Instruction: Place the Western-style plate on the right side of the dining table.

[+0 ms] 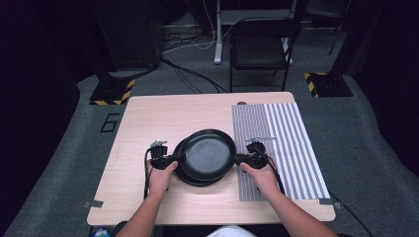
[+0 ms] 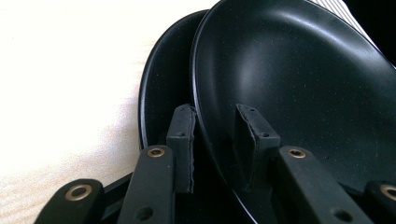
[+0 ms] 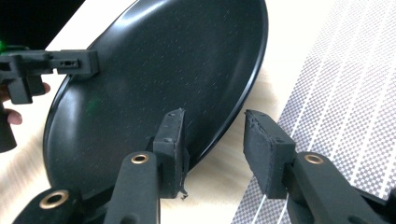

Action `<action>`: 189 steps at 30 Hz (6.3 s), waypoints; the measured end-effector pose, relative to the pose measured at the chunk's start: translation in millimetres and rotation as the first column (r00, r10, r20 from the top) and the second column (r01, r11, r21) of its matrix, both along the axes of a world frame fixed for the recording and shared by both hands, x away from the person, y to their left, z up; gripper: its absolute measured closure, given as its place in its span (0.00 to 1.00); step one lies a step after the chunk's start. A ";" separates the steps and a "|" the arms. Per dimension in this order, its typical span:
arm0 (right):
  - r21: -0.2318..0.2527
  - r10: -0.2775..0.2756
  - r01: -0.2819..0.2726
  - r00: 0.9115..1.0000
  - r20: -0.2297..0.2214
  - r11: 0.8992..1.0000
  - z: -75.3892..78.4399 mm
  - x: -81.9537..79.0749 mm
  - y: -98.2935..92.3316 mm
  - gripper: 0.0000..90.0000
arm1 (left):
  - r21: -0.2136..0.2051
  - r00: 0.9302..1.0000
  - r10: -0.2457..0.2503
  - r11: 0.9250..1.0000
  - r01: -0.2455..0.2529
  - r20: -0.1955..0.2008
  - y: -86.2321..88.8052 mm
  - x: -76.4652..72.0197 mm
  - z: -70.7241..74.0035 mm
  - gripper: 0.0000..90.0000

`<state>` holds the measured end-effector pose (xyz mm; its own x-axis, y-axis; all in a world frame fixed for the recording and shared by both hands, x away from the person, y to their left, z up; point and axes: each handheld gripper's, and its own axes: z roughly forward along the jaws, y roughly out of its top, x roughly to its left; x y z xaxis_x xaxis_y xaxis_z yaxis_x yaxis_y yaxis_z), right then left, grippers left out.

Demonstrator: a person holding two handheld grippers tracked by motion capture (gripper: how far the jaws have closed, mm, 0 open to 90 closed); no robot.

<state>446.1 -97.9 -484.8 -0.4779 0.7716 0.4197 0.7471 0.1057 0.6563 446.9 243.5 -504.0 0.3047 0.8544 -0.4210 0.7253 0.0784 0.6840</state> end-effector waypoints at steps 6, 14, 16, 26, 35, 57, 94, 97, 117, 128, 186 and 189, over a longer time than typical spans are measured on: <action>-0.009 0.013 -0.013 1.000 -0.004 1.000 3.2 -10.6 2.4 0.65 | 0.001 1.000 -0.002 1.000 0.002 0.001 -1.0 0.0 0.5 0.74; 0.017 0.006 -0.006 1.000 -0.025 1.000 3.1 -17.9 2.3 0.65 | 0.007 1.000 0.000 1.000 0.000 0.000 -1.8 -0.8 0.7 0.74; 0.028 0.006 -0.005 0.999 -0.032 1.000 3.5 -21.3 1.8 0.64 | 0.014 1.000 -0.001 1.000 0.001 0.008 -2.2 -0.9 0.5 0.75; 0.087 0.007 0.000 0.997 -0.082 0.996 2.5 -33.2 2.5 0.64 | 0.024 1.000 0.005 1.000 -0.005 0.008 -3.8 -1.5 0.9 0.75; 0.107 -0.010 0.022 0.993 -0.119 0.994 2.4 -29.5 1.0 0.68 | 0.033 1.000 0.011 0.999 -0.012 0.017 -4.6 -2.1 0.9 0.74; 0.018 -0.095 0.096 0.993 -0.066 0.995 3.0 13.4 8.4 0.78 | -0.008 0.999 0.040 0.999 -0.040 0.006 -3.8 -4.4 -0.4 0.75; 0.070 -0.106 0.114 0.988 -0.116 0.991 7.6 22.3 7.1 0.80 | 0.015 0.997 0.065 0.998 -0.065 0.039 -10.4 -11.2 17.2 0.75; 0.076 -0.104 0.112 0.989 -0.107 0.991 12.1 21.1 6.9 0.80 | 0.018 0.996 0.066 0.998 -0.067 0.054 -10.7 -12.7 22.0 0.75; 0.109 -0.097 0.107 0.991 -0.095 0.988 22.4 15.3 2.0 0.81 | 0.041 0.996 0.050 0.998 -0.053 0.070 -13.2 -15.8 35.6 0.74; 0.126 -0.097 0.107 0.992 -0.081 0.986 30.7 11.4 -3.7 0.80 | 0.059 0.995 0.034 0.997 -0.040 0.092 -18.5 -14.1 49.3 0.75; 0.218 -0.141 0.152 0.988 -0.065 0.964 40.5 1.4 -53.4 0.80 | 0.080 0.994 -0.032 0.997 0.024 0.103 -65.2 -1.0 73.7 0.75; 0.221 -0.148 0.158 0.987 -0.062 0.962 41.5 0.2 -56.0 0.80 | 0.085 0.994 -0.038 0.996 0.029 0.106 -67.5 0.3 75.3 0.75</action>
